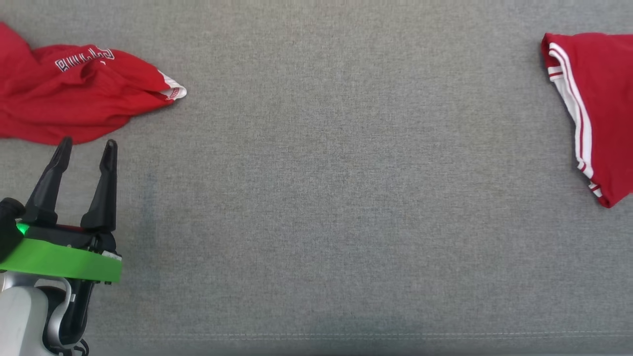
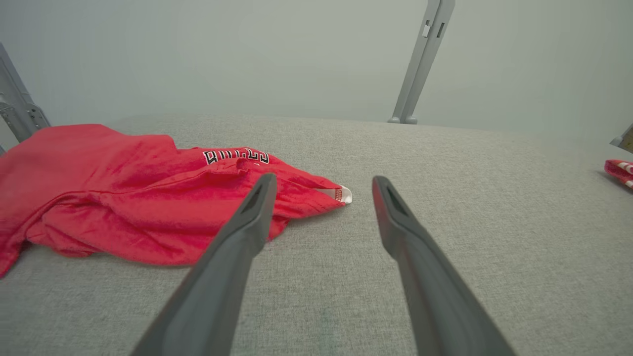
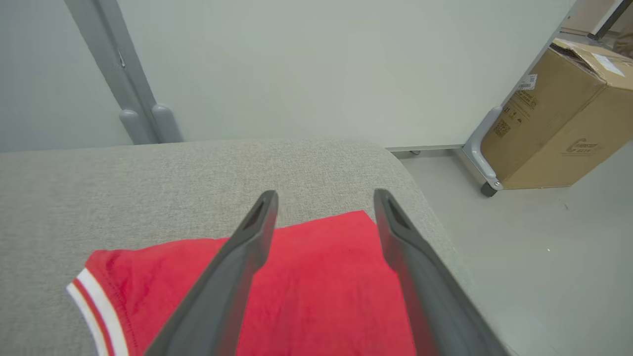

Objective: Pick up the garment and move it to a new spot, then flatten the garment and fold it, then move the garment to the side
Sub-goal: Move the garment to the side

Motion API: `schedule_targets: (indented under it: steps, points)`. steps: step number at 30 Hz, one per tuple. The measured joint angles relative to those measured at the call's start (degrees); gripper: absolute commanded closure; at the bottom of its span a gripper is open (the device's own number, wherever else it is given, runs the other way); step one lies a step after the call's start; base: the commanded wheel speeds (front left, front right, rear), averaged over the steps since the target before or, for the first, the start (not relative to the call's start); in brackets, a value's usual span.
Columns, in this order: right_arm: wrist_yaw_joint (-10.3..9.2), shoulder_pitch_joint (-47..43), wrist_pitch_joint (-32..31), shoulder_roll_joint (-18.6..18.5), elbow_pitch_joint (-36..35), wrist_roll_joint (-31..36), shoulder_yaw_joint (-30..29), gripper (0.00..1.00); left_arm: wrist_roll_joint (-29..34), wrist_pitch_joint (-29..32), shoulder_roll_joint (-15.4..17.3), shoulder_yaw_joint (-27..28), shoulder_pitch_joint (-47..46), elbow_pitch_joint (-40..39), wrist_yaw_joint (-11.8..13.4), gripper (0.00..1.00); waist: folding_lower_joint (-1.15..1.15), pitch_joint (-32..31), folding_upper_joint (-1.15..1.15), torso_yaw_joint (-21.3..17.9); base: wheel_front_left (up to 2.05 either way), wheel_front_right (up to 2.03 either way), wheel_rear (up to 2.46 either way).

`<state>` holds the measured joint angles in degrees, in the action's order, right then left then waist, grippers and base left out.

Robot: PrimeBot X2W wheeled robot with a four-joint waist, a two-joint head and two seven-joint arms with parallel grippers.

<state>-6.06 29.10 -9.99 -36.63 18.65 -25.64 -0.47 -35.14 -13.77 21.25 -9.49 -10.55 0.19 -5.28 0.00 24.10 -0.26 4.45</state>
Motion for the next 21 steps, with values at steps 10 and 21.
schedule_targets:
  steps: [10, 21]
  points:
    - [1.71, -6.47, 10.14, 7.93, -6.0, 0.0, 4.53, 0.0, -0.43, -0.47, -0.88, 2.11, 2.43, 3.79, 0.33, 0.0, 0.0, -6.06, 0.0, -1.66, 0.0, 0.0, 0.0]
    - [0.85, -15.93, 19.93, 15.97, -7.51, 3.09, 9.23, 0.0, 0.69, -0.65, -2.14, 3.19, 7.3, 7.61, 1.21, 0.0, 0.0, -11.64, 0.0, -3.92, 0.0, 0.0, 0.0]
